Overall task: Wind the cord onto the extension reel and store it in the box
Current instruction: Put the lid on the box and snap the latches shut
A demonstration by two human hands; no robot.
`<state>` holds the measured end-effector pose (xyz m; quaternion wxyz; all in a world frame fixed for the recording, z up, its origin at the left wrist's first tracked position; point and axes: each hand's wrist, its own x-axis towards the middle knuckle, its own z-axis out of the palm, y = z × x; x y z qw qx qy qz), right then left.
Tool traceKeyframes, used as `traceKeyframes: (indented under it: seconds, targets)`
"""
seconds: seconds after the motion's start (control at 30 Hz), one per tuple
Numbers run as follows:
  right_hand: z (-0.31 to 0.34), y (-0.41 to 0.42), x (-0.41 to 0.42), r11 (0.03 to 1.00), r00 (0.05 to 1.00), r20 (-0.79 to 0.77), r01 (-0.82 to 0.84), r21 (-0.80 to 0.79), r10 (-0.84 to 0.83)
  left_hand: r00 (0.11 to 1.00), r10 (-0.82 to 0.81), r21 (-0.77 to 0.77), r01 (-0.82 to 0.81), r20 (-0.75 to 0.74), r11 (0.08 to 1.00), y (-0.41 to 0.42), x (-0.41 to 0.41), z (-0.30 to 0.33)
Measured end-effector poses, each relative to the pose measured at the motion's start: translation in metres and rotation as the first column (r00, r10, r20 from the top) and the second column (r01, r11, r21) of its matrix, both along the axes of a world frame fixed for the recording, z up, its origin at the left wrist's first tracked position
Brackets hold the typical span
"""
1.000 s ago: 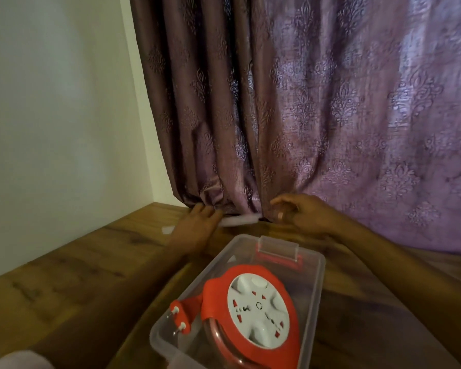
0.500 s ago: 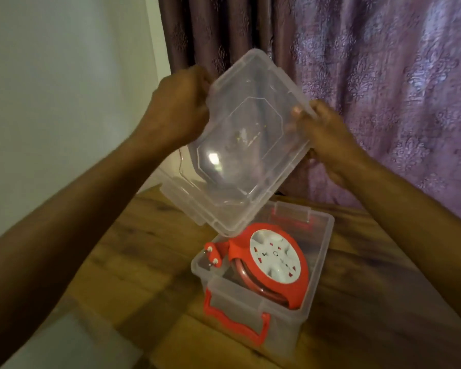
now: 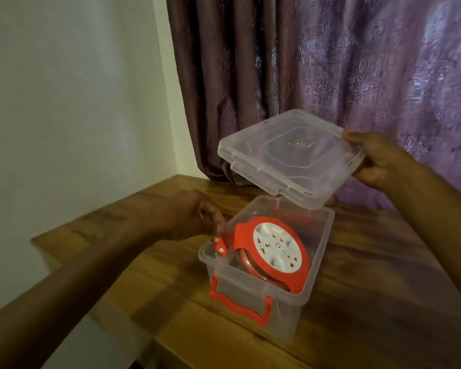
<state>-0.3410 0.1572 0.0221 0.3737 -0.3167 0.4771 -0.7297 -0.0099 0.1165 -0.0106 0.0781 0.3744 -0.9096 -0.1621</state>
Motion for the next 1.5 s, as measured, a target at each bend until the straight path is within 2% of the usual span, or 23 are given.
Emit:
traceKeyframes:
  seconds: [0.1, 0.3, 0.43, 0.6, 0.67, 0.73, 0.8, 0.87, 0.93, 1.1, 1.33, 1.5]
  targets:
    - [-0.006, -0.003, -0.001, 1.0, 1.0, -0.006, 0.012, 0.006, -0.012, 0.999, 0.044, -0.049, -0.043, 0.021, 0.998, 0.005, -0.003, 0.001]
    - [-0.013, -0.007, 0.002, 1.0, 0.999, -0.04, 0.002, 0.03, -0.001, 0.979, 0.077, -0.27, -0.024, 0.189, 0.962, 0.018, -0.012, -0.003]
    - [-0.021, -0.009, 0.006, 0.997, 0.997, -0.065, -0.041, 0.068, 0.046, 0.969, 0.06, -0.247, 0.001, 0.24, 0.969, 0.018, -0.009, -0.001]
    - [-0.029, -0.008, 0.012, 0.989, 0.992, -0.109, -0.051, 0.136, 0.066, 0.952, -0.037, -0.171, 0.093, 0.305, 0.981, 0.018, 0.001, -0.003]
    - [-0.03, -0.006, 0.013, 0.987, 0.991, -0.116, -0.054, 0.154, 0.072, 0.97, -0.067, -0.167, 0.108, 0.235, 0.98, 0.017, 0.006, -0.005]
    - [-0.032, -0.004, 0.014, 0.986, 0.989, -0.127, -0.049, 0.161, 0.07, 1.0, 0.005, -0.134, -0.003, 0.019, 0.991, 0.013, 0.012, -0.007]
    - [-0.035, -0.001, 0.013, 0.985, 0.988, -0.141, -0.037, 0.17, 0.062, 0.954, 0.138, 0.021, -0.138, -0.267, 0.99, 0.01, 0.017, -0.009]
    - [-0.039, 0.001, 0.013, 0.984, 0.986, -0.155, -0.027, 0.175, 0.055, 0.876, 0.232, 0.222, -0.148, -0.423, 0.964, 0.011, 0.022, -0.011]
    - [-0.044, 0.002, 0.015, 0.982, 0.982, -0.182, -0.014, 0.186, 0.049, 0.86, 0.252, 0.298, -0.123, -0.444, 0.947, 0.013, 0.024, -0.015]
    - [-0.054, 0.002, 0.018, 0.975, 0.973, -0.228, 0.018, 0.221, 0.033, 0.883, 0.249, 0.291, -0.136, -0.398, 0.947, 0.011, 0.017, -0.026]
    - [-0.064, 0.005, 0.022, 0.95, 0.972, -0.226, 0.016, 0.313, 0.058, 0.882, 0.313, 0.365, -0.178, -0.353, 0.914, 0.007, 0.01, -0.029]
    - [-0.07, 0.002, 0.027, 0.942, 0.899, -0.437, 0.163, 0.294, -0.019, 0.843, 0.371, 0.326, -0.251, -0.39, 0.911, 0.008, 0.01, -0.03]
